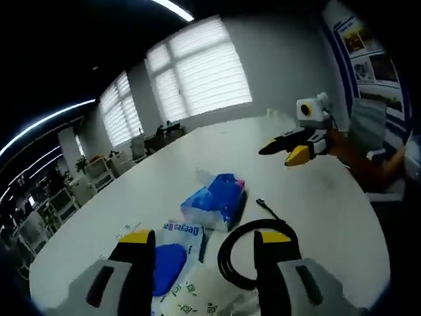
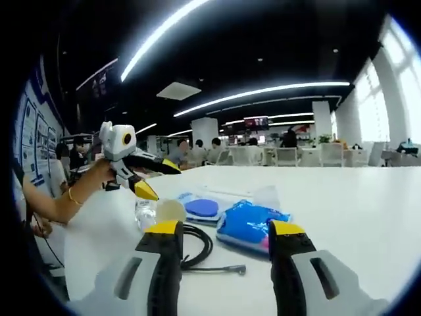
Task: Arrange the tabletop items into an orderly group along one side of the table until the central work area is clear of visible clutter.
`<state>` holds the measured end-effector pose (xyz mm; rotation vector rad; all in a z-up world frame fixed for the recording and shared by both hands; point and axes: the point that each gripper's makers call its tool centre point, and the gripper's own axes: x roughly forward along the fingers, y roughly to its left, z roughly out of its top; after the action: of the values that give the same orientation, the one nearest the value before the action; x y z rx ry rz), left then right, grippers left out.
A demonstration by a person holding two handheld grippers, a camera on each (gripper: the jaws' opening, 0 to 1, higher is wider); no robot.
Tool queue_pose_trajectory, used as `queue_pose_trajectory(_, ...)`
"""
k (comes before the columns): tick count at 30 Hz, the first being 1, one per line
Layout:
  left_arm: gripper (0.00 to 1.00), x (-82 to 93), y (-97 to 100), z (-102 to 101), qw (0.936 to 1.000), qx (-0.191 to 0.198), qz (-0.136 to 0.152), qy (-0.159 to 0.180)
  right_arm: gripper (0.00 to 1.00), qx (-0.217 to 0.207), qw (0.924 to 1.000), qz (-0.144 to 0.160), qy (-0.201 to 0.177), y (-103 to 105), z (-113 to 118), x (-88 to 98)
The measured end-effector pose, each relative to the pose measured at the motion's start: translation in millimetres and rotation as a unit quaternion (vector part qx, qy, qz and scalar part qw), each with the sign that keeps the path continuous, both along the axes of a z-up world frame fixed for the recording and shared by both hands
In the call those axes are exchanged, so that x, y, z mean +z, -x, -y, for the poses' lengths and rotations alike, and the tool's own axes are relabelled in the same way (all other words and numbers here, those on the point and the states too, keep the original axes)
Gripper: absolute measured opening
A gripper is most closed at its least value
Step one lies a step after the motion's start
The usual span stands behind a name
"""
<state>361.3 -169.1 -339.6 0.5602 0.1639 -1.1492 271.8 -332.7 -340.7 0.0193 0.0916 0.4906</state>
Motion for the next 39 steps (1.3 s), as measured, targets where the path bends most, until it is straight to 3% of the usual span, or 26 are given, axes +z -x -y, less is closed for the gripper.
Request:
queue_pose_trajectory(4,0.54,3.3,2.7,-6,1.0000,0.002,0.007,0.004,0.51,0.002,1.0000,0.008,0.005,15,-2,2.0)
queue_pose_trajectory(5,0.52,3.3,4.4,-8,1.0000,0.002,0.008,0.003,0.51,0.005,0.9993,0.033,0.015,20,-3,6.0)
queue_pose_trajectory(8,0.51,2.7,8.7,-15,0.9999,0.003,0.012,0.008,0.54,0.009,0.9993,0.035,0.010,33,-2,3.7)
queue_pose_trajectory(13,0.51,-0.1,11.4,-26,0.9997,0.011,0.020,0.001,0.62,0.007,0.9996,0.026,-0.001,42,-1,2.1)
queue_pose_trajectory(30,0.51,-3.5,22.9,-58,0.9985,0.021,0.041,-0.028,0.69,0.049,0.9984,0.014,0.026,67,-25,-15.7)
queue_pose_trajectory(33,0.51,-3.2,30.5,-61,0.9981,0.017,0.050,-0.031,0.67,0.050,0.9985,0.010,0.019,73,-25,-18.7)
queue_pose_trajectory(39,0.51,-2.9,37.1,-68,0.9982,0.016,0.050,-0.028,0.74,0.045,0.9989,0.005,0.006,79,-23,-19.2)
